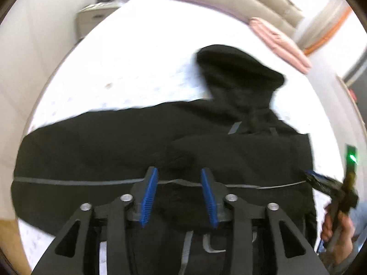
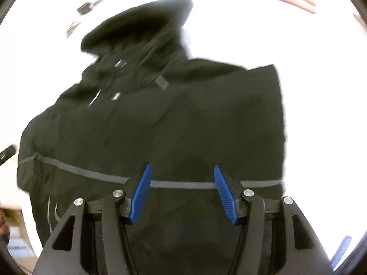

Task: Fold large clothes

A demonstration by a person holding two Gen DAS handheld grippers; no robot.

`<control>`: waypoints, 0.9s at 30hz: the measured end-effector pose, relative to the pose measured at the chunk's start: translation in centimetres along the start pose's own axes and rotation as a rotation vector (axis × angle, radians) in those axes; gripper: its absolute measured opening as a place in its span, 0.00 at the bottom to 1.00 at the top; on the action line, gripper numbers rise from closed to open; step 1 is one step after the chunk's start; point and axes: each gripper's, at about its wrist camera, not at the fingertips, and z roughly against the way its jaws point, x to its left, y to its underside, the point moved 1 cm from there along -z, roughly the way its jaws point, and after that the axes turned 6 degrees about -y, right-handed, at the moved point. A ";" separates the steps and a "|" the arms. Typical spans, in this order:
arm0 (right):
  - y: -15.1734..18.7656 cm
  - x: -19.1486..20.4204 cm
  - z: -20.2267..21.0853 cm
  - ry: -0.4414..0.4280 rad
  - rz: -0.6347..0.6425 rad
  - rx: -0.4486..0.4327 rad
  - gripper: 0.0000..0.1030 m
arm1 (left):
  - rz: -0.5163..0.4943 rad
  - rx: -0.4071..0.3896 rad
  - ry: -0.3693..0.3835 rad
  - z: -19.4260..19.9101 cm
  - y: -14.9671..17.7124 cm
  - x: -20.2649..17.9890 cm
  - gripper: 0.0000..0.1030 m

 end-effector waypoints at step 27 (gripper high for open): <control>4.9 -3.4 -4.5 0.073 0.000 0.176 0.60 | 0.016 0.163 -0.042 -5.7 3.5 0.2 0.41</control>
